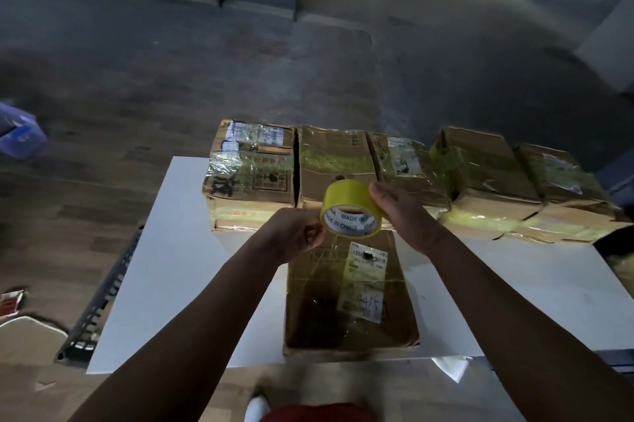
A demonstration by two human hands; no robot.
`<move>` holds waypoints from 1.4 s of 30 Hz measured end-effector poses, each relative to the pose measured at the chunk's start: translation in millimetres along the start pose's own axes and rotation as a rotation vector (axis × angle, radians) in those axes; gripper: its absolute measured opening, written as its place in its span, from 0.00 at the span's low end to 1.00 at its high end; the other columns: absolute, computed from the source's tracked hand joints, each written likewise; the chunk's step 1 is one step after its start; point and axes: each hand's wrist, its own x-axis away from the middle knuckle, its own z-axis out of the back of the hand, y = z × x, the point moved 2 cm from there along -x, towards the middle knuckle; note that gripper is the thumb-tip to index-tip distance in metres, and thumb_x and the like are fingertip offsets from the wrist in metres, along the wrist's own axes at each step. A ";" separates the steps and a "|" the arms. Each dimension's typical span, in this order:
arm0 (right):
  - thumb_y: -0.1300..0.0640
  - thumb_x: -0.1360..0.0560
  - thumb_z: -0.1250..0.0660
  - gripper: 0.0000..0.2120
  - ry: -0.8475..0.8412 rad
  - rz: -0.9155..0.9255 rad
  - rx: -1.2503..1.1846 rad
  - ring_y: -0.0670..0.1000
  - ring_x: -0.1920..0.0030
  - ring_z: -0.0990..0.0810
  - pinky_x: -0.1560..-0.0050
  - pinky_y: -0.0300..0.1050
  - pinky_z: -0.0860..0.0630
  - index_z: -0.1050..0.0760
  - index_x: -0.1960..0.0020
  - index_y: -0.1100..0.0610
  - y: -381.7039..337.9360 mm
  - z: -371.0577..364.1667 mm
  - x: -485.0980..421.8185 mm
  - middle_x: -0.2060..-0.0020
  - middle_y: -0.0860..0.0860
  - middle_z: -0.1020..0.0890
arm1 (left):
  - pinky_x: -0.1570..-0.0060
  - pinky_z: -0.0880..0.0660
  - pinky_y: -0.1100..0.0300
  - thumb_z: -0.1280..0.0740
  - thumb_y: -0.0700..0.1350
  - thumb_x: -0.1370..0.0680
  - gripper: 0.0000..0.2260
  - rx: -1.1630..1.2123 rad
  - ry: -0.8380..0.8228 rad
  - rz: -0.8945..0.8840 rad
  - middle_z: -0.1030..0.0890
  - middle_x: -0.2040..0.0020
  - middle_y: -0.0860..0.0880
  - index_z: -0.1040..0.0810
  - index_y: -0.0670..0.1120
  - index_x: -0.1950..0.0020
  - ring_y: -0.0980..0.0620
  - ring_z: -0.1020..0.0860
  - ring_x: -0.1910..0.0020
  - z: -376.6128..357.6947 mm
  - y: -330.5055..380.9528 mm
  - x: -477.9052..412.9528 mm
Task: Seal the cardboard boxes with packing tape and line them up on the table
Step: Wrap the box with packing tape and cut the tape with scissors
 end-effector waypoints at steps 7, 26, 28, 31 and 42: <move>0.52 0.20 0.39 0.19 0.104 0.105 0.053 0.44 0.71 0.26 0.65 0.39 0.31 0.24 0.64 0.63 -12.7 -19.0 -13.2 0.72 0.50 0.26 | 0.75 0.27 0.66 0.37 0.34 0.21 0.13 -0.267 0.126 -0.121 0.30 0.70 0.46 0.27 0.40 0.65 0.56 0.29 0.74 15.2 12.7 0.6; 0.46 0.20 0.43 0.26 -0.170 0.016 0.891 0.49 0.76 0.33 0.71 0.44 0.39 0.36 0.73 0.57 21.9 -49.4 -22.6 0.78 0.52 0.33 | 0.59 0.26 0.59 0.37 0.50 0.19 0.15 -0.277 0.342 -0.002 0.28 0.66 0.46 0.26 0.39 0.59 0.50 0.27 0.64 78.4 -52.3 -1.3; 0.45 0.20 0.44 0.25 -0.159 -0.026 0.917 0.50 0.74 0.30 0.70 0.44 0.36 0.33 0.71 0.58 23.6 -53.8 -22.4 0.76 0.52 0.31 | 0.57 0.24 0.59 0.35 0.49 0.20 0.15 -0.383 0.398 -0.049 0.23 0.62 0.44 0.24 0.35 0.53 0.48 0.22 0.59 80.6 -59.3 -4.9; 0.45 0.20 0.46 0.25 -0.160 -0.056 0.960 0.52 0.73 0.29 0.71 0.44 0.37 0.32 0.70 0.59 19.1 -60.6 -23.3 0.75 0.52 0.30 | 0.55 0.24 0.58 0.35 0.47 0.20 0.13 -0.406 0.417 -0.056 0.22 0.58 0.43 0.24 0.37 0.53 0.48 0.21 0.57 84.5 -66.9 -11.8; 0.46 0.19 0.48 0.24 -0.145 -0.100 1.101 0.53 0.66 0.23 0.71 0.40 0.38 0.26 0.64 0.61 6.1 -73.1 -20.1 0.68 0.54 0.24 | 0.51 0.25 0.57 0.36 0.47 0.20 0.17 -0.200 0.334 0.081 0.24 0.60 0.45 0.25 0.32 0.44 0.50 0.23 0.59 84.8 -96.0 -37.0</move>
